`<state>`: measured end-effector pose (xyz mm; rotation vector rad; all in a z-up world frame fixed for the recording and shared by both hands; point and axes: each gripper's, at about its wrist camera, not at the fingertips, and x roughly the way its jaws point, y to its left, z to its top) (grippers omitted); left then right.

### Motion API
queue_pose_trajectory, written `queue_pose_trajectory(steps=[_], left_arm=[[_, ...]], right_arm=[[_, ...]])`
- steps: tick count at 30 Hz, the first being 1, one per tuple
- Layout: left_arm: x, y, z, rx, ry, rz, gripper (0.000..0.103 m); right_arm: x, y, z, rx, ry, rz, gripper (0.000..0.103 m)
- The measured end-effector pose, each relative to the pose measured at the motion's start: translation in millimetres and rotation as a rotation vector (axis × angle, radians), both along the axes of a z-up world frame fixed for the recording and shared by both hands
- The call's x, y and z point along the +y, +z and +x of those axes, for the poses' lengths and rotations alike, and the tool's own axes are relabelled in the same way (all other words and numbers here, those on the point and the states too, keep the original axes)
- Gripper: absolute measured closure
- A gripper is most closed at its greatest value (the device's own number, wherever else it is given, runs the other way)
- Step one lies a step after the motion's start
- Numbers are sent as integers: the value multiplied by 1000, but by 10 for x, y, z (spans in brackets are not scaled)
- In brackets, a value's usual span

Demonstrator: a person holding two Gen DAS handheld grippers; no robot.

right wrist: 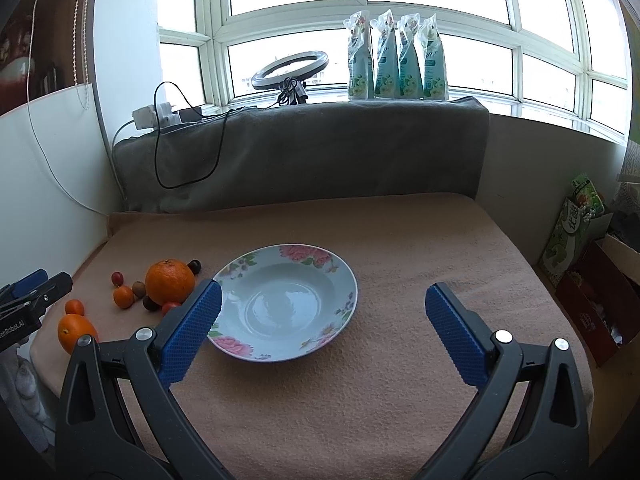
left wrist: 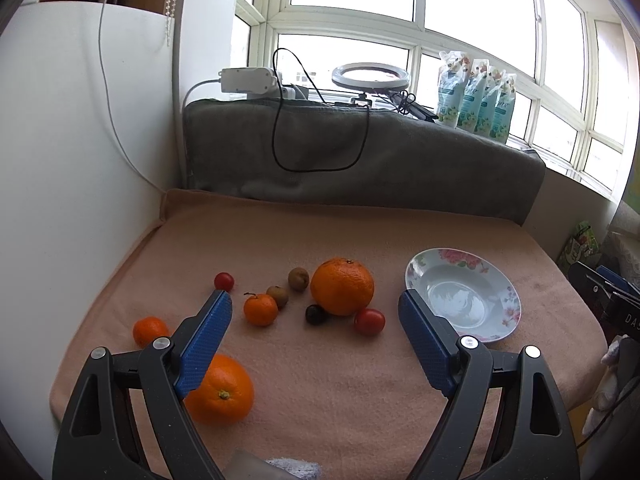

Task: Organize fruits
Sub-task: 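Move the right gripper to the dimpled orange in the fruit cluster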

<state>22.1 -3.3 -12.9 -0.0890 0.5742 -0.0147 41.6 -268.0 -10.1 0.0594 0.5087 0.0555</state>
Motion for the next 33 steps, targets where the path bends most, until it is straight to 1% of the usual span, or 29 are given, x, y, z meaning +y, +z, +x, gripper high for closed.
queue_pose_trajectory(steps=[5, 11, 13, 18, 20, 23, 25, 26, 27, 28, 29, 31, 32, 33], left_arm=[[27, -57, 113, 30, -4, -30, 18], [-11, -95, 217, 53, -36, -74, 18], [-14, -113, 263, 64, -46, -97, 18], [-48, -168, 363, 90, -75, -129, 18], [-47, -195, 405, 99, -82, -150, 18], [-28, -238, 477, 111, -87, -187, 18], [-32, -278, 538, 127, -91, -200, 25], [-39, -297, 565, 135, -95, -208, 30], [-44, -320, 595, 144, -98, -217, 31], [-48, -345, 626, 153, -100, -227, 31], [-50, -366, 649, 161, -104, -237, 31], [-52, -411, 699, 175, -108, -256, 35], [-48, -437, 727, 185, -109, -268, 38], [-38, -469, 754, 195, -111, -281, 38]], right_arm=[[88, 27, 183, 29, 93, 49, 0], [305, 78, 513, 100, 247, 113, 0], [375, 72, 635, 127, 281, 125, 0], [533, -20, 949, 230, 372, 184, 0], [586, -76, 1089, 283, 407, 225, 0], [695, -156, 1286, 341, 453, 255, 2], [776, -216, 1411, 370, 467, 256, 3], [816, -245, 1470, 387, 477, 260, 5], [849, -267, 1522, 407, 491, 270, 13], [883, -293, 1576, 432, 502, 282, 18], [915, -317, 1624, 453, 514, 296, 19], [991, -353, 1712, 482, 550, 318, 19], [1037, -366, 1753, 493, 560, 320, 19], [1075, -376, 1794, 502, 572, 319, 19]])
